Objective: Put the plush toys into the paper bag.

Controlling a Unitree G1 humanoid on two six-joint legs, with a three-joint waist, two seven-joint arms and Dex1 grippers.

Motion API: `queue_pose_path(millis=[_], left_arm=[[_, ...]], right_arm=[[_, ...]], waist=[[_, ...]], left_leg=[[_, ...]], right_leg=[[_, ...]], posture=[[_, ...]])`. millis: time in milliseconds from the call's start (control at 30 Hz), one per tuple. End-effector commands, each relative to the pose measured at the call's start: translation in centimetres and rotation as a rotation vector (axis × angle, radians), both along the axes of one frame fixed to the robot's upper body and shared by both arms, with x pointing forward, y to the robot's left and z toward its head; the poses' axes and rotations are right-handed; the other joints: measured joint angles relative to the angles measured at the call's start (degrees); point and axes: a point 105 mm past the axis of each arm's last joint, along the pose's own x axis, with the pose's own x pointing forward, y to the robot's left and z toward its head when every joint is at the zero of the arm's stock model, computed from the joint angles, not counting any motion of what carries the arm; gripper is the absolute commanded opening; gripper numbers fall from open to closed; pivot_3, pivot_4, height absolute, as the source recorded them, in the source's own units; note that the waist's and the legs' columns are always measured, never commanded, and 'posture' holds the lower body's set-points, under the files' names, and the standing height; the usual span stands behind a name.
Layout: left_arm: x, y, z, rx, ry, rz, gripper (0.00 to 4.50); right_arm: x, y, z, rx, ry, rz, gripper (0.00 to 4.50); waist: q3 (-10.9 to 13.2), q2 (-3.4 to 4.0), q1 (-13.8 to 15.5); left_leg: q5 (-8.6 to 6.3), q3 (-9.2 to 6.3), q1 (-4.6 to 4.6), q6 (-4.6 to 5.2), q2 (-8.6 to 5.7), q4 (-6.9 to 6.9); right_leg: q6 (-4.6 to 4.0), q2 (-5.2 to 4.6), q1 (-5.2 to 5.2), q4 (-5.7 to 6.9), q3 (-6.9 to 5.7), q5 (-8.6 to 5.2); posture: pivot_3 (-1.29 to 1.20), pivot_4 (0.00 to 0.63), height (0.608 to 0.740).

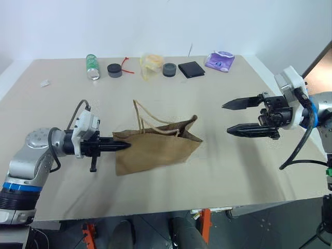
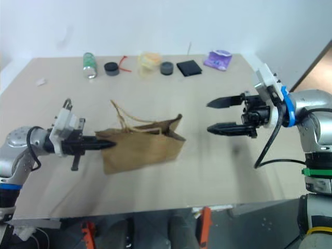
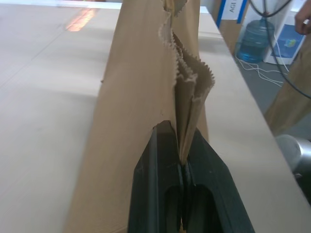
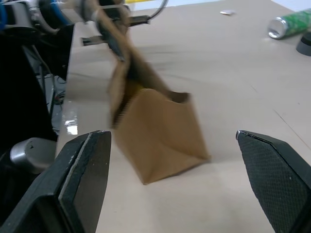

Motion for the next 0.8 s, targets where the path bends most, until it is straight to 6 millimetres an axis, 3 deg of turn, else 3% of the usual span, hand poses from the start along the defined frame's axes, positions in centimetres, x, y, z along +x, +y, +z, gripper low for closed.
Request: queue_pose_path(millis=[33, 167, 267, 533, 700, 800], left_arm=[[0.5, 0.3, 0.7, 0.002, -0.009, 0.001, 0.00], [0.5, 0.3, 0.7, 0.009, -0.009, -0.011, 0.00], [0.4, 0.5, 0.9, 0.006, -0.019, -0.007, 0.77], [-1.5, 1.4, 3.5, -0.047, -0.016, 0.027, 4.40], [-2.8, 3.9, 6.3, -0.135, 0.027, 0.173, 4.40], [-2.6, 6.5, 7.5, -0.202, 0.040, 0.351, 4.40]], right_arm=[[-1.2, 0.3, 2.2, 0.014, -0.086, 0.055, 4.44], [-1.3, 0.8, 2.6, 0.028, -0.098, 0.068, 4.44], [-1.0, 0.8, 2.8, 0.036, -0.105, 0.059, 4.50], [-0.2, 0.1, 2.0, 0.060, -0.067, 0.009, 4.50], [1.4, -0.9, 0.3, 0.097, -0.013, -0.106, 4.50], [3.1, -1.7, -0.8, 0.103, 0.003, -0.229, 4.50]], waist=[[0.00, 0.00, -0.01], [0.00, 0.00, -0.01], [0.00, 0.00, 0.00], [0.01, -0.01, -0.05], [0.03, 0.03, -0.19], [0.02, 0.01, -0.20]], left_leg=[[0.00, -0.01, 0.00, 0.00, 0.00, 0.00], [0.00, 0.01, 0.01, 0.00, 0.00, 0.00], [0.00, 0.00, 0.01, 0.00, 0.00, 0.00], [0.00, 0.02, 0.00, 0.00, 0.02, 0.00], [0.00, 0.00, 0.02, 0.00, 0.04, -0.01], [0.00, 0.00, 0.04, 0.00, 0.03, 0.06]], right_leg=[[0.00, 0.00, 0.00, 0.00, -0.01, 0.00], [0.00, 0.00, 0.00, 0.01, 0.01, 0.00], [-0.01, 0.00, 0.00, 0.01, 0.00, 0.00], [-0.01, 0.00, -0.02, 0.02, 0.02, -0.01], [-0.05, 0.01, -0.02, 0.06, -0.01, -0.03], [-0.03, 0.00, 0.01, 0.08, -0.01, -0.02]], posture=[[0.00, 0.150, 0.740], [0.00, 0.150, 0.740], [0.00, 0.150, 0.740], [0.00, 0.150, 0.740], [0.00, 0.150, 0.740], [0.00, 0.150, 0.740]])
